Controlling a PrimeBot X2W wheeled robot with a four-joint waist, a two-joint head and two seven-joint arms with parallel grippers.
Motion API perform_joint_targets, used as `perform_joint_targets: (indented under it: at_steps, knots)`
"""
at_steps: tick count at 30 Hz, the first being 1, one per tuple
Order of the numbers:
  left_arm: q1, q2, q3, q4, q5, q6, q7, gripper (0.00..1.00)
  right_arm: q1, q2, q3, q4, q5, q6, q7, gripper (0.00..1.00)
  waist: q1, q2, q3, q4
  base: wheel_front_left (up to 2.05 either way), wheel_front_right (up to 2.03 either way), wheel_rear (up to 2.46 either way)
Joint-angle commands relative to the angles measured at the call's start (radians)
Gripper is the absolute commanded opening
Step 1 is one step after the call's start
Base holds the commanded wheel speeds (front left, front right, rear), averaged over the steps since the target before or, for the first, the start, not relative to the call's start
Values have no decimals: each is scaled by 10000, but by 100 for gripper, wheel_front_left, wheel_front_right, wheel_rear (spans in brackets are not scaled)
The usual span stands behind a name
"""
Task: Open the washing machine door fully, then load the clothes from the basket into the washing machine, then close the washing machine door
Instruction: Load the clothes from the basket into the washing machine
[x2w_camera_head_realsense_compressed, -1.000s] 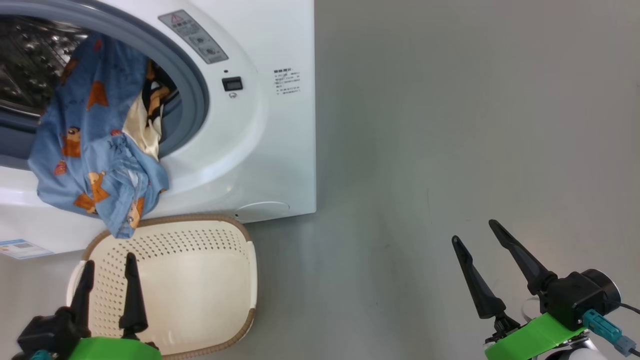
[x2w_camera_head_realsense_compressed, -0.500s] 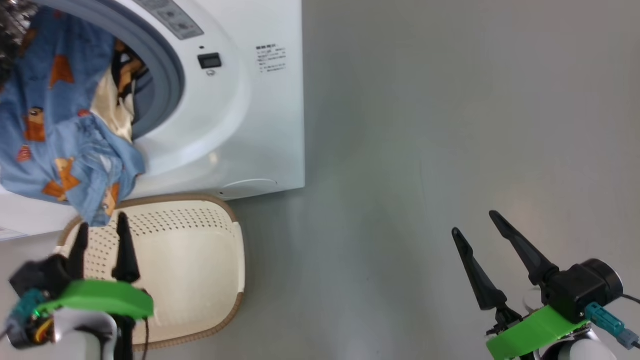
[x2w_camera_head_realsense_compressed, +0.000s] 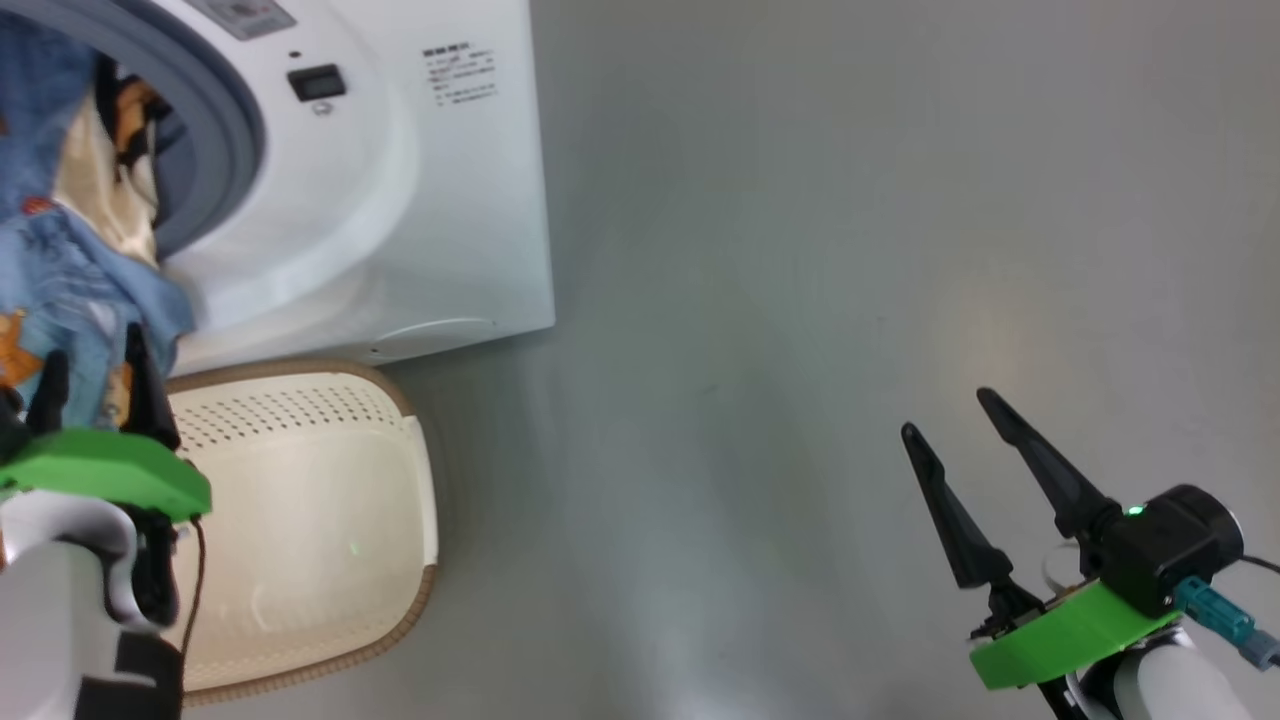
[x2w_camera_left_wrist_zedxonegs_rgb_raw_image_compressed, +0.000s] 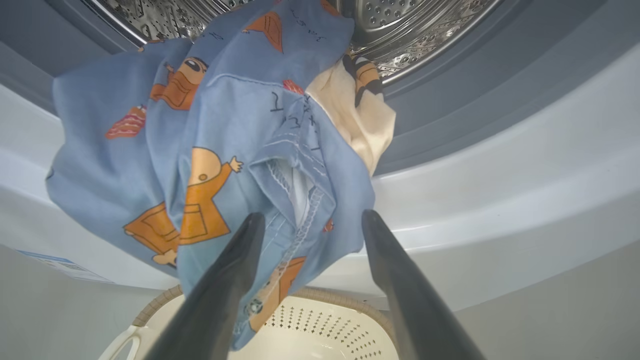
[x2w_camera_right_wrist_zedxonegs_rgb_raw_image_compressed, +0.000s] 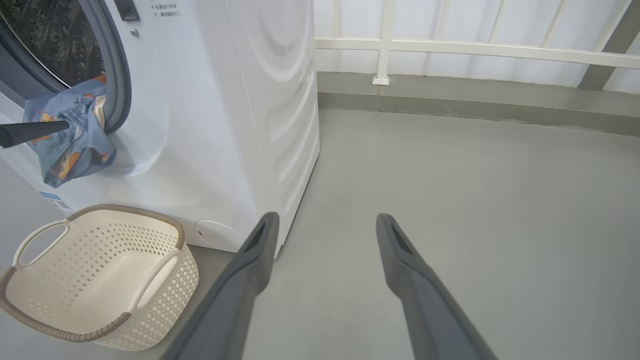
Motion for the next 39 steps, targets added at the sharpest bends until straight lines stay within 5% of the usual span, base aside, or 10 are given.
perform_joint_targets:
  at_steps: [1, 17, 24, 25, 27, 39]
  knots:
    - [-267, 472, 280, -36, -71, 83, 64, 100, -184, -149, 214, -183, 97, 16, -131, 100, 0, 0, 226, -187, 0, 0, 0]
    - [-2381, 1384, 99, 2426, 300, 1062, 586, 100, -554, -148, 402, 17, 265, 16, -217, 100, 0, 0, 797, -576, 0, 0, 0]
    - [-2968, 1557, 242, 3166, 75, 1154, 419, 100, -622, -143, 455, -7, 294, 16, -220, 100, 0, 0, 843, -723, 0, 0, 0]
    - [-3024, 1571, 264, 3243, 28, 1123, 363, 54, -620, -145, 456, -7, 295, 16, -220, 100, 0, 0, 841, -732, 0, 0, 0]
    - [-3129, 1573, 323, 3394, -99, 1024, 264, 0, -610, -147, 449, -7, 294, 16, -220, 100, 0, 0, 836, -730, 0, 0, 0]
    - [-3060, 1761, 319, 3675, -363, 318, -568, 0, -426, -177, 430, 40, 198, 16, -221, 100, 0, 0, 460, -437, 0, 0, 0]
